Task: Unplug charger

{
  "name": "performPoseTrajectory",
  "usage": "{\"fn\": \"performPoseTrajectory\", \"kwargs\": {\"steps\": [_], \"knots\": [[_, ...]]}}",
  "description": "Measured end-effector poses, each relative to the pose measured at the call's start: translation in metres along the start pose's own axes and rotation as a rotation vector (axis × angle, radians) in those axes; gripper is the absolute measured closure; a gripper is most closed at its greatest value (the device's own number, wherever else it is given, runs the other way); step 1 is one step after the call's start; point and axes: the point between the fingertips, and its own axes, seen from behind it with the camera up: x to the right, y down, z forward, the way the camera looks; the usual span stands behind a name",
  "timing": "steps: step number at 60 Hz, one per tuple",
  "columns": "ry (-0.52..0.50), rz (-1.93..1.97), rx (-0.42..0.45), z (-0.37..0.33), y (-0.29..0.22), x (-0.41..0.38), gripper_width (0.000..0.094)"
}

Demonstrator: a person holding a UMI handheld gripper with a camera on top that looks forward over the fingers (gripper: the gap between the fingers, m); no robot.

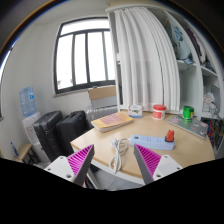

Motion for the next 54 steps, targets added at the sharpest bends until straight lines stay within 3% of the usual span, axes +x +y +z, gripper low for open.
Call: {"fn": "performPoseTrajectory", "kwargs": {"steps": [18,32,34,36,38,40,54], "knots": [[0.326,0.017,-0.047,0.031,0.003,0.161,0.0111],[0.403,0.063,-0.133,0.089,0.017,0.231,0.0124],[0.402,0.071,-0.153,0.095,0.023,0.232,0.0161],[0.378,0.078,-0.145,0.100,0.021,0.228,0.0257],[0.346,0.083,-0.134,0.104,0.021,0.222,0.0488],[0.401,0.041,-0.122,0.100,0.019,0.234,0.0644],[0.384,-0.043,-0.099,0.101,0.017,0.231,0.0763]]}}
